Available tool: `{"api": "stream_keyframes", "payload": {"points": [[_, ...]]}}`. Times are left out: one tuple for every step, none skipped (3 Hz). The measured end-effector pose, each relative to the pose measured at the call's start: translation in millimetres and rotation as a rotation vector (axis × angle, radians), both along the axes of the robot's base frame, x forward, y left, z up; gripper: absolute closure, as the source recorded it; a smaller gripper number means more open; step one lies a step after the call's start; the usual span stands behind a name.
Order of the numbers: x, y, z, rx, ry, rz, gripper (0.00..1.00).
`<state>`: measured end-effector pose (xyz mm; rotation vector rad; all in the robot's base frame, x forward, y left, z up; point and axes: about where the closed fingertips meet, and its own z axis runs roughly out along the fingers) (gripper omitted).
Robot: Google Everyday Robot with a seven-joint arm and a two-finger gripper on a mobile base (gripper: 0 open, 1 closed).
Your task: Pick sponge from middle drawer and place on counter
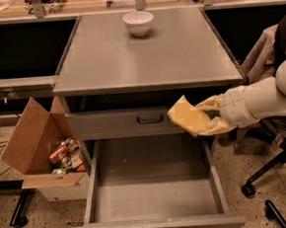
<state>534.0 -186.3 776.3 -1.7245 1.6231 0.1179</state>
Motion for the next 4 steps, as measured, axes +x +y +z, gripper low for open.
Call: {"api": "stream_keyframes", "payload": {"points": [[38.9, -3.4, 62.3, 0.005, 0.020, -0.080, 1.00], [75.8, -1.8, 92.2, 0.044, 0.023, -0.122, 1.00], [115.0, 5.6, 99.0, 0.127, 0.012, -0.168, 1.00], [154.5, 14.5, 104.3, 0.235, -0.010, -0.221, 1.00]]}}
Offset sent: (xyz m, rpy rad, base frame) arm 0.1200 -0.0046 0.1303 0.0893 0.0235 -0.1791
